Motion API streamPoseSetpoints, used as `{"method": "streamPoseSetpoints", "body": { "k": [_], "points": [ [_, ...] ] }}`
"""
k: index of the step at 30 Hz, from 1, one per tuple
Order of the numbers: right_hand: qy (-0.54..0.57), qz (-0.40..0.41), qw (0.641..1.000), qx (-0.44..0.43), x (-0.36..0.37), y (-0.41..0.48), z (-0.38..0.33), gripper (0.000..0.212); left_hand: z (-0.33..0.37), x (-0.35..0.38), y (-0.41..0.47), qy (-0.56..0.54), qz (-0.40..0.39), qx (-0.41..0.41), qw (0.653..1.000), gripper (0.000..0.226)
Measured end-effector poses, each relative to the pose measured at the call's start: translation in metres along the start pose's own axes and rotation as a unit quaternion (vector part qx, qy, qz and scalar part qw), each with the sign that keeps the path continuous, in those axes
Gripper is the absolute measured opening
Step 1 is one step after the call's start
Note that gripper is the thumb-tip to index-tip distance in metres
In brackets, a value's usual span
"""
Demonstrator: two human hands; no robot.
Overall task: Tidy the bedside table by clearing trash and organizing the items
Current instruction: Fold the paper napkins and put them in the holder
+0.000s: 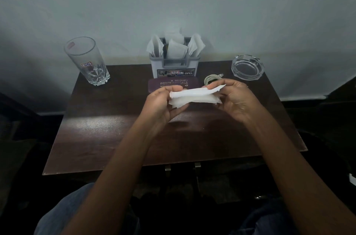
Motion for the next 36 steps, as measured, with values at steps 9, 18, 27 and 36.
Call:
{"method": "streamPoseSetpoints", "body": {
  "k": [9, 18, 27, 36],
  "points": [
    [0.035, 0.002, 0.999, 0.018, 0.001, 0.001, -0.001, 0.032, 0.006, -0.006, -0.001, 0.175, 0.041, 0.092, 0.979, 0.018],
    [-0.104, 0.029, 0.993, 0.043, -0.003, -0.004, 0.005, 0.014, 0.016, -0.008, 0.000, 0.204, 0.066, 0.165, 0.963, 0.030],
    [-0.032, 0.058, 0.996, 0.051, -0.006, -0.008, 0.003, 0.012, 0.023, -0.009, -0.003, 0.198, 0.089, 0.199, 0.956, 0.027],
    [-0.042, 0.066, 0.997, -0.009, -0.001, -0.005, -0.015, 0.013, 0.041, -0.017, -0.013, 0.169, 0.072, 0.219, 0.958, 0.031]
  ]
}}
Point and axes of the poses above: each hand's wrist, its own y-axis towards the middle knuckle, its own x-axis out of the palm, z = x × y, the point moved 8 cm from there along y, towards the middle knuckle
